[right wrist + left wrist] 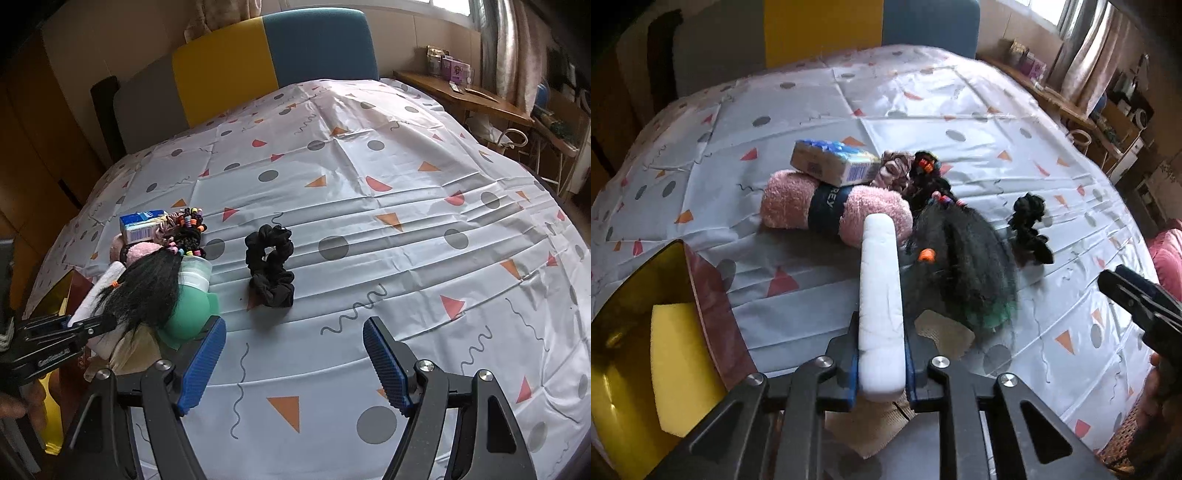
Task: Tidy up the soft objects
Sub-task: 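Move the left gripper to the white foam roller and grasp it, then lift the white foam roller with the left gripper while the right gripper grasps the black beaded braid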
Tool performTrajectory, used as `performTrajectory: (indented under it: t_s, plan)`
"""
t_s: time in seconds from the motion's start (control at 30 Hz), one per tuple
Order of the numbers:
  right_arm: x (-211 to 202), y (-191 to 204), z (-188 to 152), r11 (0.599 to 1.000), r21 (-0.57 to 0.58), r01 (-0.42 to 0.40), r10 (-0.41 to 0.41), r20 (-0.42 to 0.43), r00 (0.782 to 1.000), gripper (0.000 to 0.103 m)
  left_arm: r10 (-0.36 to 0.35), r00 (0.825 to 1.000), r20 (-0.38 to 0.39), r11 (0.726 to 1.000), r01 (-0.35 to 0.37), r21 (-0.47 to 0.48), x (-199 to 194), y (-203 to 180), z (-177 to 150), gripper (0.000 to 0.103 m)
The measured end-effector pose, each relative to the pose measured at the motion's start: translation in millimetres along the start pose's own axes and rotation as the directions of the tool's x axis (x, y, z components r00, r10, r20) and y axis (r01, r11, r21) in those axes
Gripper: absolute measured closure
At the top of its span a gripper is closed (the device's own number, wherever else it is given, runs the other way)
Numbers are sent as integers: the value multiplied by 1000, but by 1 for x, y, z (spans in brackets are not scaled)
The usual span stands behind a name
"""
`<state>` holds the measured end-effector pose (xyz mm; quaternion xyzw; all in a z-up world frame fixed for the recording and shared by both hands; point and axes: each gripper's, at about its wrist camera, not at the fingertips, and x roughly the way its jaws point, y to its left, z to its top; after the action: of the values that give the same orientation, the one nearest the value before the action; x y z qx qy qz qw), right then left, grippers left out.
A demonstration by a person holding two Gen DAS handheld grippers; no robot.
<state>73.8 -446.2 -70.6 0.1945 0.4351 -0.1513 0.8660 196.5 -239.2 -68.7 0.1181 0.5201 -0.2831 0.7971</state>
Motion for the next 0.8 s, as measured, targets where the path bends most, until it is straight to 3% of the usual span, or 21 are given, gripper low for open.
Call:
performTrajectory:
  t_s: [0.13, 0.3, 0.57, 0.63, 0.8]
  plan:
    - [3, 1, -1, 1000, -6, 6, -6, -12, 1000, 26, -19, 998, 52, 999, 17, 32, -19, -3, -14, 86]
    - [8, 4, -5, 999, -28, 33, -33, -32, 999, 26, -63, 998, 12, 998, 63, -4, -25, 2, -34, 85]
    - [11, 7, -8, 998, -47, 44, -46, -36, 998, 26, -61, 998, 32, 998, 61, 9, -30, -10, -57, 86]
    - [12, 7, -8, 999, -41, 29, -30, -44, 999, 26, -53, 998, 30, 999, 53, 1, -27, -11, -57, 86]
    - [8, 11, 0, 994, 20, -105, 106, -49, 993, 26, -50, 993, 106, 998, 52, -23, -48, -9, -67, 86]
